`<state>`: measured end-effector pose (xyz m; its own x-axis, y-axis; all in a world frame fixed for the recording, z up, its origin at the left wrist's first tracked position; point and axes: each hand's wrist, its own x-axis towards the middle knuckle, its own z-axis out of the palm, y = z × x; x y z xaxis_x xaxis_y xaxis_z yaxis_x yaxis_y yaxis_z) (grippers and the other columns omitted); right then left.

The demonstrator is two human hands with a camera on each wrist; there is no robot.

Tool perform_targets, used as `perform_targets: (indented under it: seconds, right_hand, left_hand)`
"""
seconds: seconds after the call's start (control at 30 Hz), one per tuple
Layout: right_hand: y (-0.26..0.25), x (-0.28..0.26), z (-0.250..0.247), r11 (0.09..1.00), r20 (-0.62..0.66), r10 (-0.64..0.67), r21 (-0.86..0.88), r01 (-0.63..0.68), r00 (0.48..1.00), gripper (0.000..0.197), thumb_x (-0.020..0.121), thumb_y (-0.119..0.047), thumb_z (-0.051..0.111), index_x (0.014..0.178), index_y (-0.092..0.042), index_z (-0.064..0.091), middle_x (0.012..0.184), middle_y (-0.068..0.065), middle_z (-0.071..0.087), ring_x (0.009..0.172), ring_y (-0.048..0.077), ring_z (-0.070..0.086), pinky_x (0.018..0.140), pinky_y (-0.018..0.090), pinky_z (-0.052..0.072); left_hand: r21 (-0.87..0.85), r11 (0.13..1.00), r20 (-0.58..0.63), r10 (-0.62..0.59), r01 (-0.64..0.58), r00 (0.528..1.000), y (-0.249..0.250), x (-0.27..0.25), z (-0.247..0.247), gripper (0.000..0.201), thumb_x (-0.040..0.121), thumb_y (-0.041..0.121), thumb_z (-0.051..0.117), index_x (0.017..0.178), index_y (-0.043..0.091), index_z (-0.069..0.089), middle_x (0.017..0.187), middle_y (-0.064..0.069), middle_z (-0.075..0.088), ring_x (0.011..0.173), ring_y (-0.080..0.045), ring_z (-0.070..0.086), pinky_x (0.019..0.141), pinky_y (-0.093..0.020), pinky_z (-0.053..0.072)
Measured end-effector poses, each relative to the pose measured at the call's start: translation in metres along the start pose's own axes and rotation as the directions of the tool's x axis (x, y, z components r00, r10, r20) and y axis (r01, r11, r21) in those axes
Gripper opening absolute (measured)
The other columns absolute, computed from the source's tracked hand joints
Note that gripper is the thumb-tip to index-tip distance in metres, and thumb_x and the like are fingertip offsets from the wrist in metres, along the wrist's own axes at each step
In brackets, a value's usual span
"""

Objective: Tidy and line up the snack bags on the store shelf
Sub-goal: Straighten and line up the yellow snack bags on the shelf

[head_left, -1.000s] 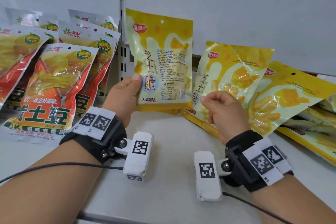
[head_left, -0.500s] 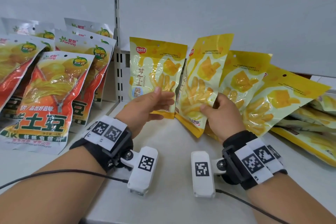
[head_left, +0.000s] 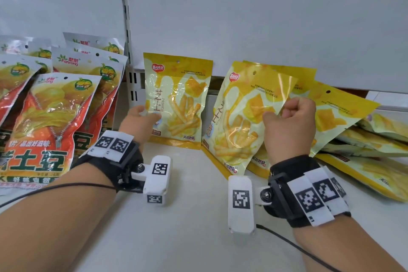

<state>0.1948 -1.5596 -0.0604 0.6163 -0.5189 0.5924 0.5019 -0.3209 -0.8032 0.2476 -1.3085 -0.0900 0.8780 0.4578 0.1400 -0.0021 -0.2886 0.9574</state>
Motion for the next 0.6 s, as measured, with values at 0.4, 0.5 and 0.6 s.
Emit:
perform_targets:
  seconds: [0.4, 0.5, 0.6]
  right_hand:
    - [-0.024, -0.020, 0.003, 0.963, 0.129, -0.101, 0.263, 0.064, 0.987, 0.021, 0.071, -0.008, 0.055, 0.083, -0.026, 0.055, 0.090, -0.006, 0.062, 0.075, 0.019, 0.065, 0.063, 0.033, 0.052]
    - [-0.019, -0.022, 0.007, 0.964, 0.284, -0.069, 0.264, -0.009, 0.956, 0.035, 0.079, -0.001, 0.059, 0.108, -0.021, 0.057, 0.109, -0.013, 0.059, 0.099, 0.008, 0.064, 0.079, 0.031, 0.054]
    - [-0.013, -0.020, 0.009, 0.974, 0.340, -0.080, 0.228, 0.000, 0.937, 0.049, 0.082, -0.001, 0.059, 0.122, -0.027, 0.051, 0.110, -0.027, 0.051, 0.117, 0.004, 0.053, 0.075, 0.005, 0.046]
  left_hand:
    - [0.144, 0.985, 0.039, -0.099, 0.092, 0.994, -0.003, 0.022, 0.004, 0.067, 0.080, 0.023, 0.072, 0.140, 0.016, 0.041, 0.134, -0.014, 0.055, 0.110, -0.034, 0.059, 0.097, -0.044, 0.048]
    - [-0.018, 0.997, 0.123, -0.067, 0.070, 0.990, -0.006, 0.019, -0.002, 0.024, 0.078, 0.017, 0.075, 0.097, 0.021, 0.063, 0.111, -0.015, 0.068, 0.099, -0.035, 0.066, 0.092, -0.051, 0.051]
    - [-0.201, 0.979, 0.090, -0.008, 0.026, 0.996, -0.005, 0.015, -0.009, 0.015, 0.081, 0.011, 0.072, 0.089, 0.017, 0.062, 0.097, -0.014, 0.071, 0.073, -0.020, 0.071, 0.067, -0.036, 0.059]
